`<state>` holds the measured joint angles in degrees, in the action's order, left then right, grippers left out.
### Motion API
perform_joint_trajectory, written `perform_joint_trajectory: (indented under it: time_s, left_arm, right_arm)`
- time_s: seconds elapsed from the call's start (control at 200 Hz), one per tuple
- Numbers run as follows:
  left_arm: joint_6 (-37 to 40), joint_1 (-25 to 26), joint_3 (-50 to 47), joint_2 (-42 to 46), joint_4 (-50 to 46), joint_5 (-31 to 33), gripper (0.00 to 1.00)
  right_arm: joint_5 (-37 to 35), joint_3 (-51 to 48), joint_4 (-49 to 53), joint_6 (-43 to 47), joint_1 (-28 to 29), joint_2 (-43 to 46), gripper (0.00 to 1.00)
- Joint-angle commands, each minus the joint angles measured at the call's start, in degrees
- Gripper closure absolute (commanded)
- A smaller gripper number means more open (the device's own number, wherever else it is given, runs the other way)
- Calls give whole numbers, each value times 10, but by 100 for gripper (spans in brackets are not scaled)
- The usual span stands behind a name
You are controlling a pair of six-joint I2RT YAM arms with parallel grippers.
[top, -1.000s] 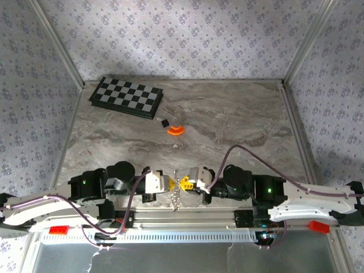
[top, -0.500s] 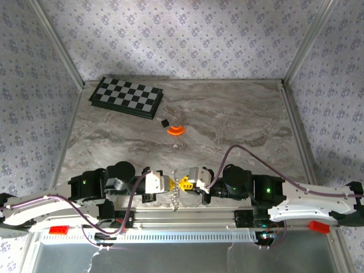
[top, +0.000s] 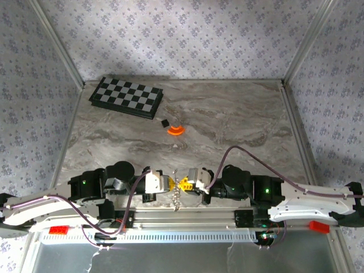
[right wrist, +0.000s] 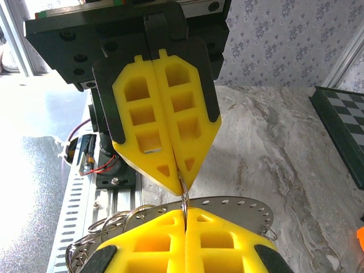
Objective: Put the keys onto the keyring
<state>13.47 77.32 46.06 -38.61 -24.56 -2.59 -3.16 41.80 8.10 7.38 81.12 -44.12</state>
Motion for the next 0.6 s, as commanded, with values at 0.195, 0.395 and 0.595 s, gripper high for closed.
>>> perform_joint_trajectory:
  time_s: [0.195, 0.395, 0.595]
  left_arm:
    - [-4, 5, 20, 9, 34, -24, 100]
    - [-8, 5, 20, 8, 32, -25, 100]
    - [-10, 4, 22, 6, 32, -26, 100]
  right_arm:
    - [10, -9, -14, 10, 1, 10, 100]
    - [17, -11, -18, 33, 15, 2, 100]
    - [13, -11, -22, 47, 30, 6, 100]
